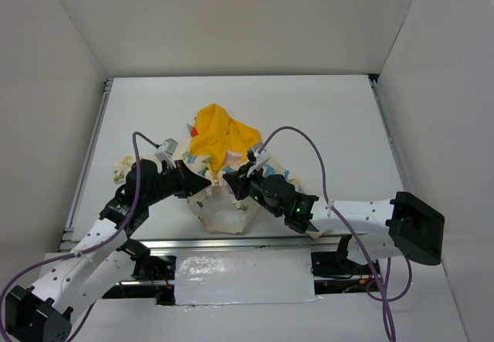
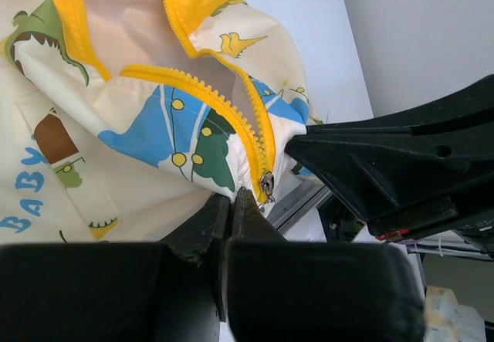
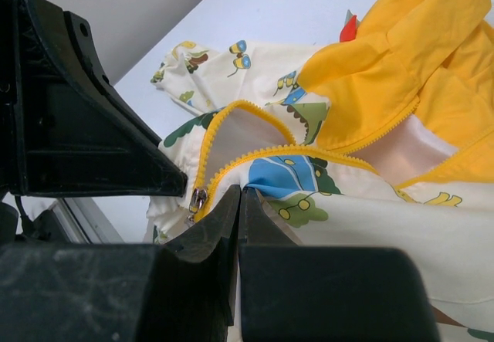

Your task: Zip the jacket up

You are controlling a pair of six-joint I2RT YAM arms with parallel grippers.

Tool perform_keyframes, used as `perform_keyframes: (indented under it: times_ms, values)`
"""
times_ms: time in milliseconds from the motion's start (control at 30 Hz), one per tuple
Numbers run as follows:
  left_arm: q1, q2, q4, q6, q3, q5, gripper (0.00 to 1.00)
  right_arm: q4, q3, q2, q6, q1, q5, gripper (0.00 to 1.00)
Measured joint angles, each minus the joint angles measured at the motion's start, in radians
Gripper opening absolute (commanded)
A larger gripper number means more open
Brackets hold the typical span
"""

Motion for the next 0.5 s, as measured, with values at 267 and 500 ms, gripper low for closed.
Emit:
perform_keyframes:
  times_ms: [267, 500]
  values:
    - [0.000, 0.000, 0.044, -0.021, -0.022, 0.020, 0.00, 0.000, 0.013, 0.003, -0.009, -0.015, -0.005, 0.00]
    - [0.000, 0.008, 0.095, -0.017, -0.034, 0.065, 0.00, -0.016, 0.027, 0.003, 0.027, -0.022, 0.023, 0.00]
